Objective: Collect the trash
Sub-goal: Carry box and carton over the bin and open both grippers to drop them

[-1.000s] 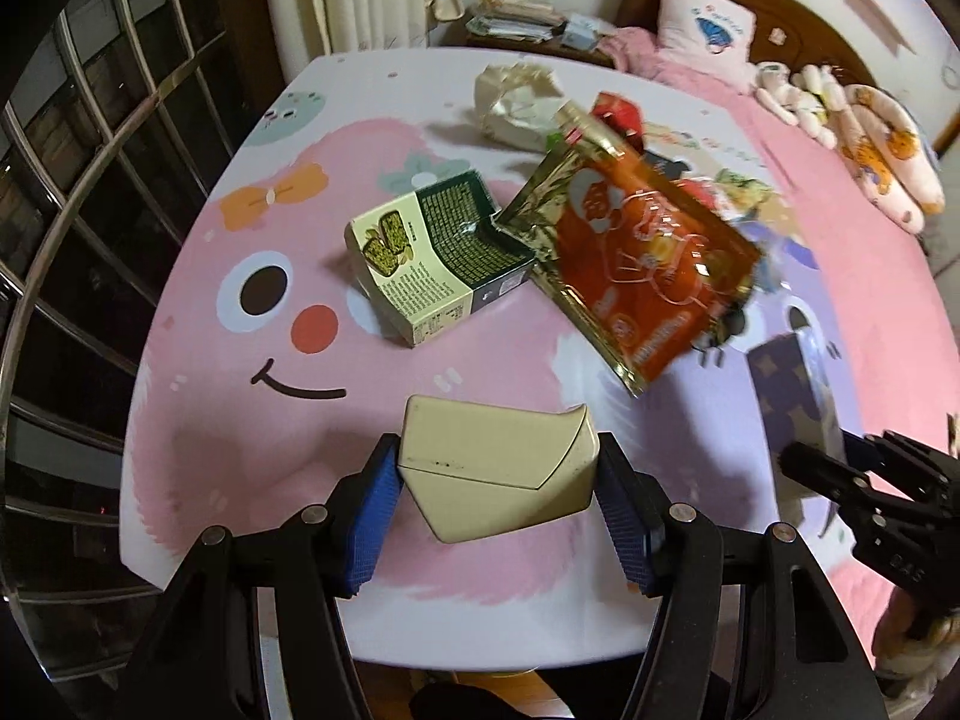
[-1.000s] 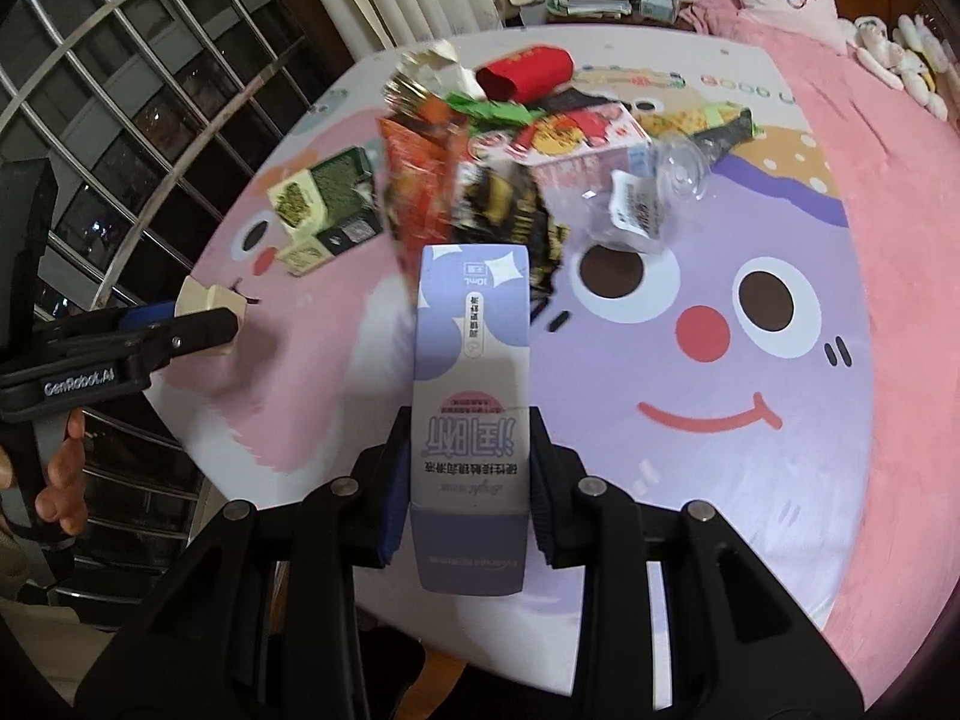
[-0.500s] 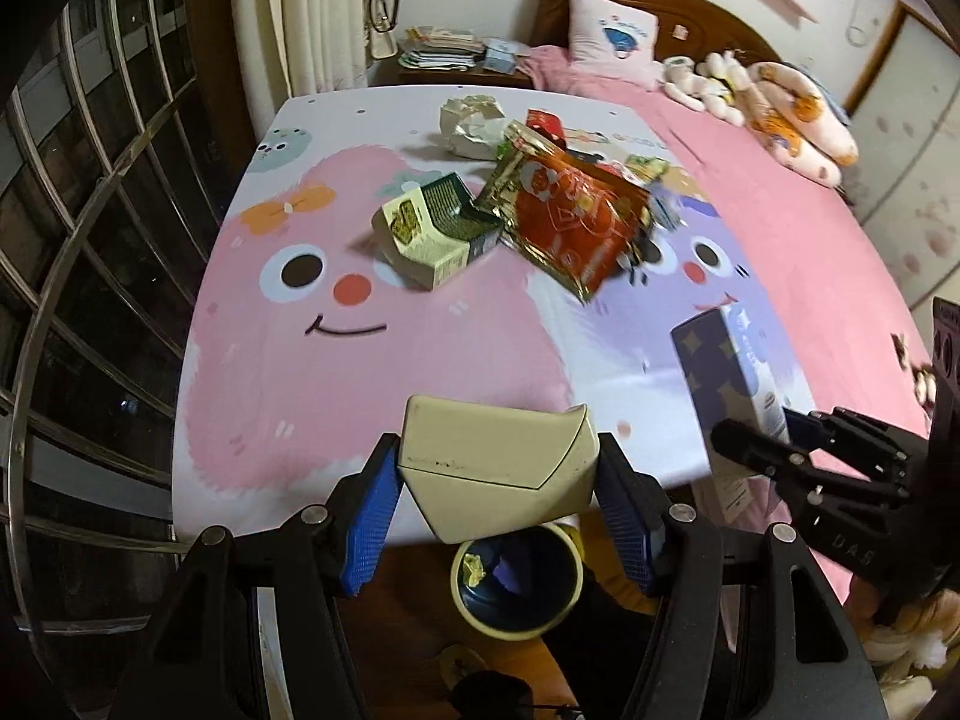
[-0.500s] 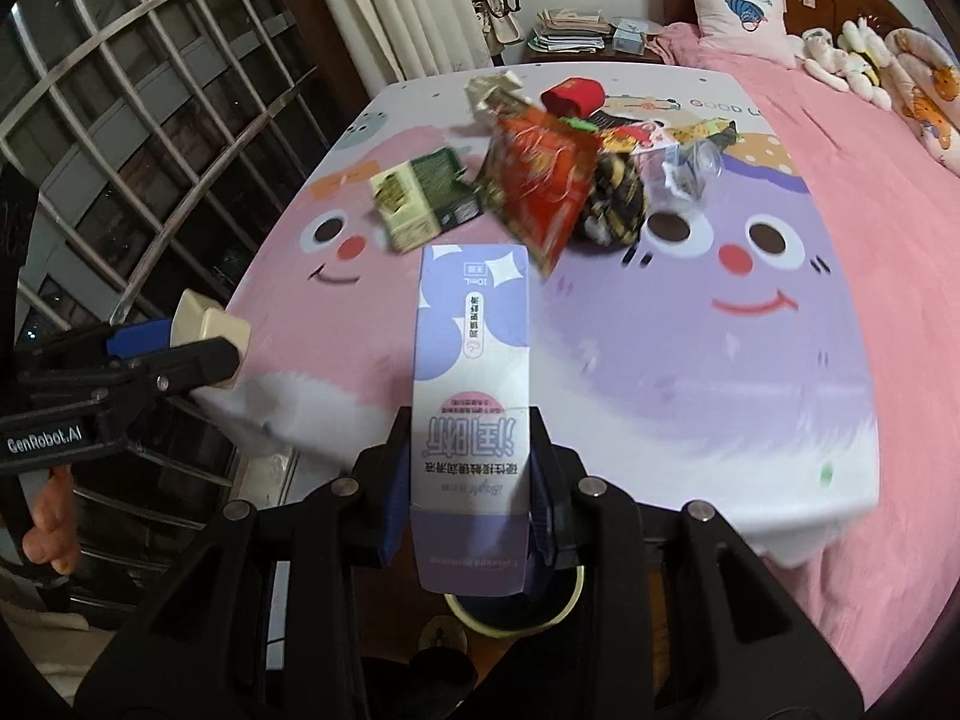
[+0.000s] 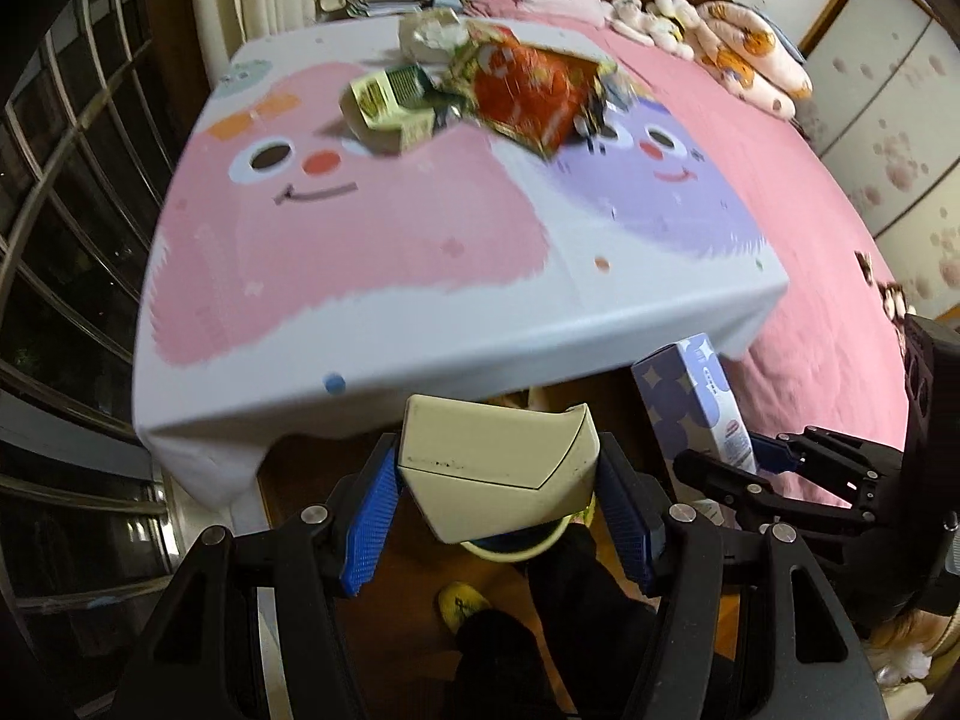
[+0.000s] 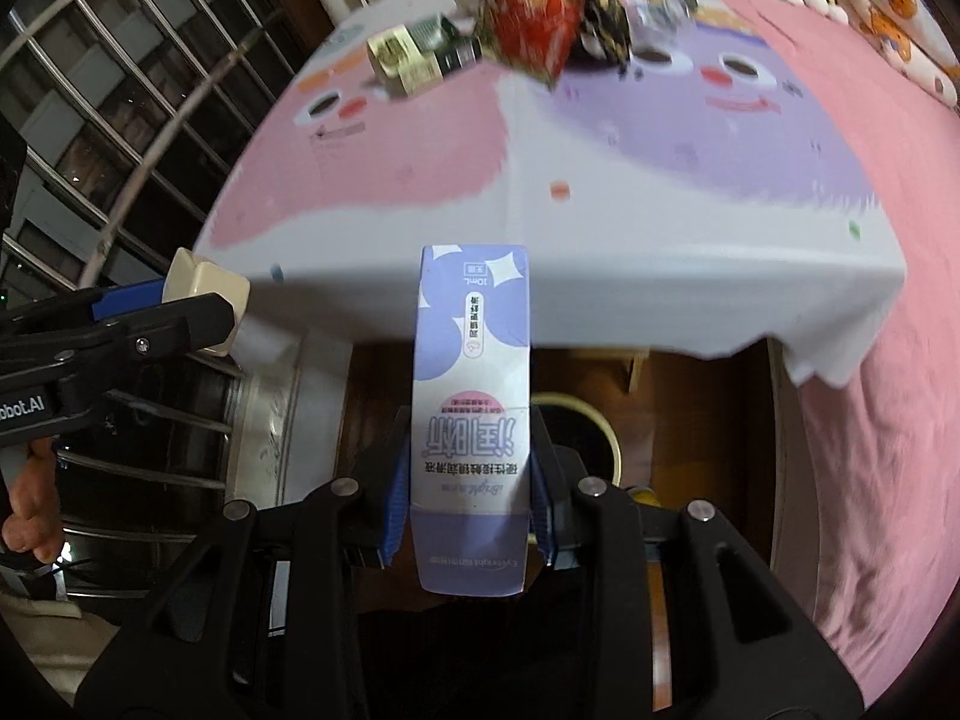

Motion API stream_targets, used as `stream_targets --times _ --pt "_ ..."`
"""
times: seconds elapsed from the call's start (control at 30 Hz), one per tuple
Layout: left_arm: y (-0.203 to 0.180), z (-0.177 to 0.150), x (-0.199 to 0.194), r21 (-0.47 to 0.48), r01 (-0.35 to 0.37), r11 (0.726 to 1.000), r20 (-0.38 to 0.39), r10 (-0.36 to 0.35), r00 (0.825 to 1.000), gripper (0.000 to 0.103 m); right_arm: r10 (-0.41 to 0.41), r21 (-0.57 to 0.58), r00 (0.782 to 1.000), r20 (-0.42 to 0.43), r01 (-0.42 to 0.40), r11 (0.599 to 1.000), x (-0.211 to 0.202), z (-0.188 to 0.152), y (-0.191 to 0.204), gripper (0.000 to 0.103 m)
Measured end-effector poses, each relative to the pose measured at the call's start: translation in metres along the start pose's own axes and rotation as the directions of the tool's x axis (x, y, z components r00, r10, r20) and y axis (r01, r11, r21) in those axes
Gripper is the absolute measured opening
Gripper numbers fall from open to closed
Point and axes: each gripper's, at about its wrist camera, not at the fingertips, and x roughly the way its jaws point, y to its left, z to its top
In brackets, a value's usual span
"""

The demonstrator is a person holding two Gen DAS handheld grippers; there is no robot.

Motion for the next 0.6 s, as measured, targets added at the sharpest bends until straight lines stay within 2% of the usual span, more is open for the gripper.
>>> stream_targets --times 0.23,0.6 --pt "-0.019 -0.030 0.051 0.054 0.005 0.999 -0.055 -0.002 0.999 0.063 -0.002 0.090 0.996 -0.094 0.011 0.996 0.044 -0.036 -0.020 0.030" --pt "-0.033 -0.076 0.182 0.058 0.021 0.998 -0.157 -0.012 0.987 0.063 0.015 0.211 0.981 -0.194 0.027 0.977 0.156 -0.099 -0.082 0.030"
